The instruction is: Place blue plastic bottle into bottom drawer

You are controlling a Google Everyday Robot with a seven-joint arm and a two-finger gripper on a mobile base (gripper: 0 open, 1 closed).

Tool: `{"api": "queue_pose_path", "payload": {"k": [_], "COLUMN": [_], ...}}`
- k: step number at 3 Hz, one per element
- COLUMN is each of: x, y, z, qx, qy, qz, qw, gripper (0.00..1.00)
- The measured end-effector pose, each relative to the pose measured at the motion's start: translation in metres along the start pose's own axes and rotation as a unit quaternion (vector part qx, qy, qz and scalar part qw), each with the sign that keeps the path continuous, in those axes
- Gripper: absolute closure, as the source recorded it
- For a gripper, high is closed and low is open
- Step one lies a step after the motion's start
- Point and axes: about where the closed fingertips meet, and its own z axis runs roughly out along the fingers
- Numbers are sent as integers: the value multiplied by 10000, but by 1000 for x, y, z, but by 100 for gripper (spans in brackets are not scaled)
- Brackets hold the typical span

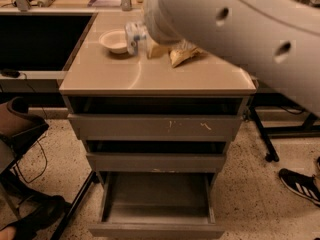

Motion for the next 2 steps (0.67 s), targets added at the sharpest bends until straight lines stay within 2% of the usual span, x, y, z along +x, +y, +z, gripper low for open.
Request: {"api": "queue_pose_path", "payload": {"k": [1, 2], "x": [53, 62], "y": [116, 138], "z": [10, 13], "qx": [-1062, -1294], "qy": [335, 221], "qz": [1121, 1620], "qw": [9874, 9780], "gripper": [100, 100]}}
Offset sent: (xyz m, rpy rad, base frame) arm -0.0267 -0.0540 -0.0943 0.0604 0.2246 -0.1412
